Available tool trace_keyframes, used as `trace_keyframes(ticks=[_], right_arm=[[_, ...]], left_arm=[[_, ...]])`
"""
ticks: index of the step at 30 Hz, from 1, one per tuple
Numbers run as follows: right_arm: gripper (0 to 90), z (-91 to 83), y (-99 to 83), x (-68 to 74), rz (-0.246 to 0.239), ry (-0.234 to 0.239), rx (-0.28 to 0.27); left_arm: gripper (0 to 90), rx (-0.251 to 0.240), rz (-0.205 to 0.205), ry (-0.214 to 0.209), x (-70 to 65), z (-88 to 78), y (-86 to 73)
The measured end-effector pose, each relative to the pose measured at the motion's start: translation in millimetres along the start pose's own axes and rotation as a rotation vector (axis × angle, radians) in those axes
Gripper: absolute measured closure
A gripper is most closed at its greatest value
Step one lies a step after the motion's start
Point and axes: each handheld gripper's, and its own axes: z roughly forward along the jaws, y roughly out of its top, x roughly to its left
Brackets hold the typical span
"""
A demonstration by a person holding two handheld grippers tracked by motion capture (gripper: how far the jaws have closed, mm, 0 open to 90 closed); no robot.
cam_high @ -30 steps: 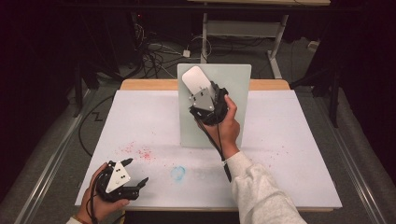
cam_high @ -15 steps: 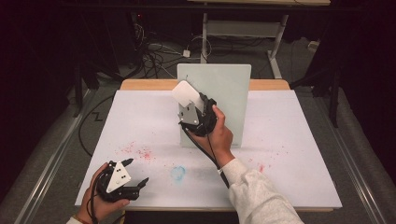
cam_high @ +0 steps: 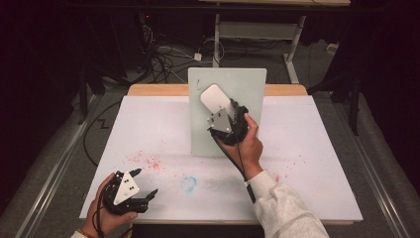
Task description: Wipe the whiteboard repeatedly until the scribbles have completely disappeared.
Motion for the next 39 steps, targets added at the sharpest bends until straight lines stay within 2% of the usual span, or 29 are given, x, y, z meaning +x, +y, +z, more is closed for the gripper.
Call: trace_keyframes(ticks=[3, 7, 11, 16, 20, 24, 28, 31, 39], right_arm=[[30.9, -0.9, -5.5, -17.3, 0.042, -0.033, 0.002], [30.9, -2.6, -11.5, -26.4, 0.071, -0.043, 0.01], [30.9, -3.1, -14.4, -21.0, 0.079, -0.045, 0.012], [30.9, -2.9, -14.7, -7.5, 0.047, -0.019, 0.003], [30.9, -2.1, -10.7, 11.3, 0.0, 0.02, -0.004], [30.9, 0.6, -2.3, 32.5, -0.075, 0.025, -0.01], [30.8, 4.5, 12.5, 39.2, -0.106, 0.029, -0.01], [30.8, 7.6, 27.0, 37.8, -0.116, 0.025, -0.003], [30.8, 15.9, 62.9, 22.8, -0.086, -0.004, -0.013]], left_arm=[[18.3, -0.003, -0.001, 0.001, -0.2, -0.5, 0.2], [18.3, -0.001, 0.001, 0.001, -0.1, -0.7, 0.2], [18.3, 0.002, 0.003, -0.002, -0.6, 0.3, 0.8], [18.3, 0.001, 0.0, -0.002, -0.7, 1.1, 1.4], [18.3, 0.0, 0.003, 0.001, -1.3, 0.9, 1.9], [18.3, -0.008, 0.001, 0.001, -0.5, -1.0, 1.7], [18.3, -0.012, 0.001, 0.001, 0.0, -2.0, 1.1], [18.3, -0.011, 0.003, -0.002, -0.3, -1.9, 1.0], [18.3, -0.016, 0.012, -0.005, -0.6, -3.7, 0.5]])
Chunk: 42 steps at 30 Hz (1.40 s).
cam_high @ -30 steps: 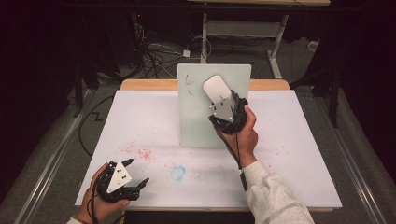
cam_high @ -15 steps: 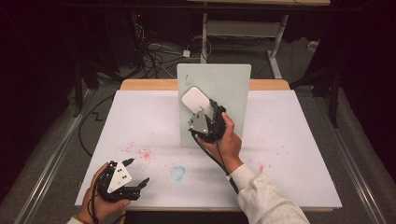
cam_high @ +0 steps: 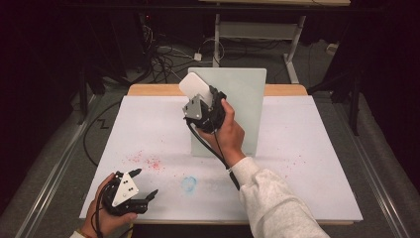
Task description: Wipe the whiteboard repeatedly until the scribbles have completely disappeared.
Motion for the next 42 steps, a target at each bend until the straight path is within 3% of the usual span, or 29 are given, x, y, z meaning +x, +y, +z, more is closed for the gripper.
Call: trace_keyframes(ticks=[3, 7, 16, 23, 28, 33, 37, 42], right_arm=[[30.8, 1.3, 2.8, -6.3, 0.027, -0.003, -0.009], [30.8, -0.4, -2.8, -3.2, 0.03, -0.006, -0.007], [30.8, -11.6, -43.1, 11.9, -0.009, 0.026, 0.025], [30.8, -17.3, -61.9, 6.7, -0.008, 0.046, 0.052], [30.8, -15.1, -55.7, 1.4, 0.0, 0.044, 0.048], [30.8, -9.4, -35.5, -5.9, 0.02, 0.026, 0.033], [30.7, -5.2, -21.3, -10.4, 0.08, 0.033, 0.016], [30.7, -1.7, -8.7, -5.4, 0.069, 0.013, 0.013]], left_arm=[[18.3, 0.0, -0.002, -0.001, 0.5, -0.5, -1.0], [18.3, 0.001, -0.005, 0.001, 1.0, -1.3, -1.9], [18.3, 0.005, -0.001, 0.008, -1.3, -1.1, -0.8], [18.3, 0.011, -0.001, 0.005, -1.7, 1.7, 0.5], [18.7, -0.004, -0.003, 0.012, -2.3, 1.3, 2.1], [18.6, 0.0, 0.001, 0.002, -2.4, 2.4, 1.8], [18.6, -0.003, -0.003, -0.004, -1.4, 2.2, 1.1], [18.5, -0.006, -0.001, -0.005, -1.3, 1.7, 1.0]])
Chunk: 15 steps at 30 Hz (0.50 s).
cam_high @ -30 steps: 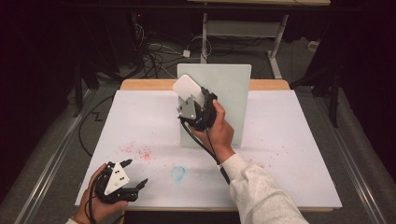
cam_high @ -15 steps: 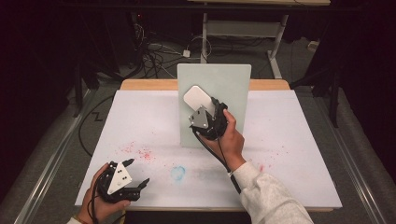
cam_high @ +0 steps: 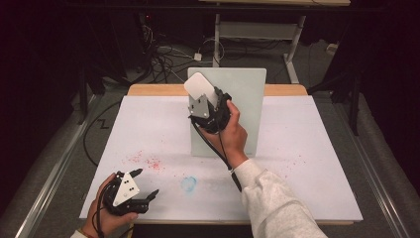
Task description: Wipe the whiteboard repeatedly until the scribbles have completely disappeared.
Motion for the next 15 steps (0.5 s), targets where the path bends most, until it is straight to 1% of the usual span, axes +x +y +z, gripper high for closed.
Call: trace_keyframes(ticks=[3, 5, 10, 12, 14, 15], right_arm=[[30.8, 0.4, 2.0, 3.2, -0.01, -0.005, -0.001], [30.8, 0.1, 1.6, 3.4, -0.015, -0.001, 0.0], [30.8, -1.7, -4.1, 3.4, -0.041, 0.011, 0.011], [30.8, -2.8, -7.8, 1.6, -0.039, 0.017, 0.014], [30.7, -4.4, -12.3, -3.3, -0.029, 0.022, 0.023], [30.8, -5.1, -15.2, -7.3, -0.006, 0.027, 0.021]], left_arm=[[18.5, 0.0, 0.001, -0.001, -0.2, 0.0, 0.3], [18.5, 0.003, 0.002, -0.003, -0.1, 0.3, 0.4], [18.6, 0.008, 0.0, -0.004, -0.4, 0.8, 0.3], [18.6, 0.011, 0.001, -0.001, -0.7, 1.4, 0.2], [18.6, 0.01, 0.002, -0.003, -1.1, 1.2, 0.0], [18.5, 0.009, 0.002, -0.002, -1.3, 1.1, 0.0]])
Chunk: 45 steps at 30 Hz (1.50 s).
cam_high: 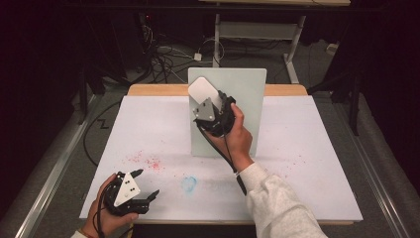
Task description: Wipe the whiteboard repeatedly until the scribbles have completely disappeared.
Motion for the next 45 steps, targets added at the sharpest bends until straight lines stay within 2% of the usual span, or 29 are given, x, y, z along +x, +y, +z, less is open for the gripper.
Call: trace_keyframes(ticks=[2, 7, 13, 21, 30, 36, 41, 45], right_arm=[[30.8, -2.1, -5.5, -10.4, 0.041, 0.008, 0.003], [30.8, -5.6, -18.7, -35.0, 0.082, -0.027, 0.011], [30.8, -10.8, -36.2, -62.1, 0.162, -0.052, 0.026], [30.8, -15.7, -53.6, -89.7, 0.231, -0.087, 0.04], [30.8, -21.8, -72.5, -109.2, 0.297, -0.116, 0.052], [30.8, -30.5, -86.4, -117.5, 0.319, -0.126, 0.056], [30.8, -37.2, -93.6, -119.4, 0.318, -0.105, 0.038], [30.9, -43.3, -94.9, -122.1, 0.33, -0.072, -0.001]], left_arm=[[18.5, 0.002, 0.0, 0.0, -0.2, 0.1, -0.1], [18.5, 0.005, 0.0, 0.0, -0.5, 0.3, -0.1], [18.5, 0.011, 0.001, -0.003, -1.4, 2.1, 0.0], [18.5, 0.013, 0.002, -0.003, -1.9, 2.8, 0.2], [18.4, 0.015, 0.001, -0.002, -1.6, 3.1, 0.1], [18.5, 0.015, 0.002, -0.001, -1.7, 3.1, 0.3], [18.5, 0.012, 0.004, 0.002, -1.3, 2.9, 1.0], [18.5, 0.009, 0.007, 0.004, -0.5, 2.8, 1.7]])
